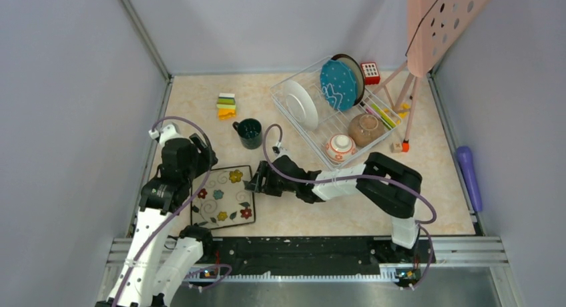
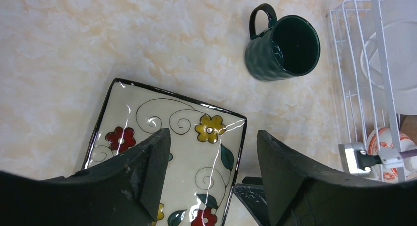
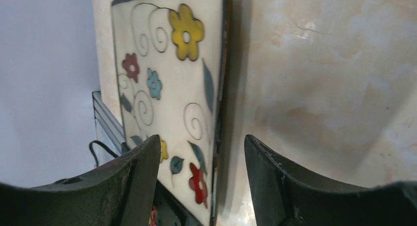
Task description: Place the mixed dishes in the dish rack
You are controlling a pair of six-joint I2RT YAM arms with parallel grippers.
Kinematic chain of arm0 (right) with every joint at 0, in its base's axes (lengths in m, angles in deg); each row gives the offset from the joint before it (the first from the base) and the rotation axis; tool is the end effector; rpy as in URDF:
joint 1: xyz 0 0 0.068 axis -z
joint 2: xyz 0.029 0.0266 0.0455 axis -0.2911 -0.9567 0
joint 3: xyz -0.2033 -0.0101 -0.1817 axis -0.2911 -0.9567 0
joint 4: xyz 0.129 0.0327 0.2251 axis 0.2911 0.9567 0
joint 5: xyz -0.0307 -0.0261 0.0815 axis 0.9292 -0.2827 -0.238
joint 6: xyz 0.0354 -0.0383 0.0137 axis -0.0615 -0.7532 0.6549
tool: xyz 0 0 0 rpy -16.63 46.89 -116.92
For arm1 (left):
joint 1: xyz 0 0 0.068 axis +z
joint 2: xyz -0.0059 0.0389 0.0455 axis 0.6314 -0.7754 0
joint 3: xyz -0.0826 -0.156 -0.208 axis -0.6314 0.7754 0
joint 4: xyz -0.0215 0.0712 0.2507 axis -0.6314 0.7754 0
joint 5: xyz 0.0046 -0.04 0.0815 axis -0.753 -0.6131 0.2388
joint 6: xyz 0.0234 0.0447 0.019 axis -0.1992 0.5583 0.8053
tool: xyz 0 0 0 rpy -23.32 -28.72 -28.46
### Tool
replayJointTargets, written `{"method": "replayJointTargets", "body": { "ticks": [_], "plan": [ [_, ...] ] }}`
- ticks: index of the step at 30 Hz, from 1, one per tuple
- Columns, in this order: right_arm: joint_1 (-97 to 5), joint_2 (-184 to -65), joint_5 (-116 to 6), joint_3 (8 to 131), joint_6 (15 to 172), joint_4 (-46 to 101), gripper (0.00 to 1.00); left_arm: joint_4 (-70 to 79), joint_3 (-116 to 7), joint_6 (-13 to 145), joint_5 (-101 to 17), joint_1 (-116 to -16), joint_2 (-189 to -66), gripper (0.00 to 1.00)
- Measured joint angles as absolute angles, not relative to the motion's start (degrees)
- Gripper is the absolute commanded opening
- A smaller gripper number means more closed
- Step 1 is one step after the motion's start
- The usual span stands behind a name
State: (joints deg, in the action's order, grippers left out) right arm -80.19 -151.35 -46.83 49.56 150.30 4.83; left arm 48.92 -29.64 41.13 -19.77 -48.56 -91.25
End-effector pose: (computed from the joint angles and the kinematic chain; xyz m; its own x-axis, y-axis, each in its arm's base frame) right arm 0.1771 0.3505 0.1519 -0.8966 0.2119 -0.3889 -0.1901 0.6090 0.7700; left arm 0.1387 -0.0142 0.3137 -0.4210 -0.5185 -0.7442 -0.3663 0.8478 -0.3835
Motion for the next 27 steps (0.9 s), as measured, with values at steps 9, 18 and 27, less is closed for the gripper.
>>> {"method": "replayJointTargets", "body": {
  "ticks": [9, 18, 27],
  "plan": [
    [-80.58, -156.79, -48.71, 50.41, 152.23, 0.13, 0.55, 48.88, -29.64, 41.96, -20.47, -48.50, -91.27, 0.70],
    [-81.46, -161.31, -48.18, 52.75, 153.80, -2.25, 0.02, 48.86, -29.62, 42.26, -21.35, -48.45, -91.90, 0.71],
    [-81.85, -159.06, -44.80, 52.55, 152.84, 0.70, 0.00, 47.55, -28.98, 43.95, -25.46, -48.41, -92.56, 0.72]
  ]
}}
